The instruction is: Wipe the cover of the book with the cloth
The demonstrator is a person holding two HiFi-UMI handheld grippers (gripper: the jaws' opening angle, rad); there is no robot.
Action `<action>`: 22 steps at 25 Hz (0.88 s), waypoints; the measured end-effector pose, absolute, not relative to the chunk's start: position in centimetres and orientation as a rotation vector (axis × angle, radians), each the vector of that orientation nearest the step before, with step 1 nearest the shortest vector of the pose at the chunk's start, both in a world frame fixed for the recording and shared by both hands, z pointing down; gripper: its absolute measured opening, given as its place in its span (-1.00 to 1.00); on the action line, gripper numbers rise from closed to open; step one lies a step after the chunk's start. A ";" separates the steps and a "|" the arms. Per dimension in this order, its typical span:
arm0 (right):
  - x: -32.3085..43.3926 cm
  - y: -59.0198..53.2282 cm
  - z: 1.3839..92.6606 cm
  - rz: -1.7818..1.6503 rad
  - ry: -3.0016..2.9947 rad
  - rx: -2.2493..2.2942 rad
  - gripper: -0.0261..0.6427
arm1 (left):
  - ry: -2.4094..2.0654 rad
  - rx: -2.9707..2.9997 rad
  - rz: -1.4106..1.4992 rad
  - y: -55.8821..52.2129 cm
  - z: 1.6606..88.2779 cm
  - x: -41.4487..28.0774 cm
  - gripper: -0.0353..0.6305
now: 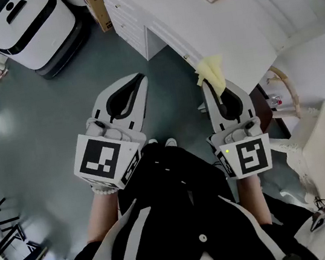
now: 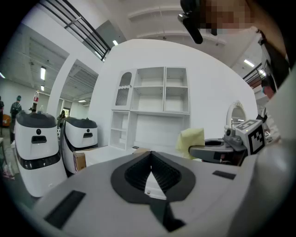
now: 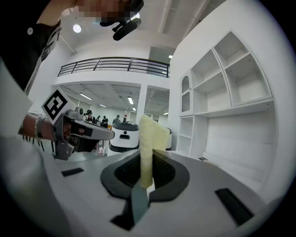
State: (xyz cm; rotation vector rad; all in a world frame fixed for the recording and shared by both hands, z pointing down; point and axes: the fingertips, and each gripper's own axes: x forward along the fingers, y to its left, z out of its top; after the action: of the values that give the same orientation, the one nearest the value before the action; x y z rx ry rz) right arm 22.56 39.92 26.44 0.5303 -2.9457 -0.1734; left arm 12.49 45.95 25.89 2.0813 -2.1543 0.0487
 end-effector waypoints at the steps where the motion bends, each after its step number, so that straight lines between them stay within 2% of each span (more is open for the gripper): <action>1: 22.5 39.9 26.5 -0.173 -2.946 0.528 -0.82 | -2.154 2.081 0.048 45.9 25.9 12.5 -0.89; 22: 20.6 40.6 26.1 -0.171 -2.946 0.555 -0.82 | -2.152 2.088 0.028 47.0 26.2 10.7 -0.89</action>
State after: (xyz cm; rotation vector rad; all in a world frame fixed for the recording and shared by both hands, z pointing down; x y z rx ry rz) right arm 20.63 40.63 26.15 0.5554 -2.9461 -0.1713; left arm 10.68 46.95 26.16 2.0884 -2.1523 0.0276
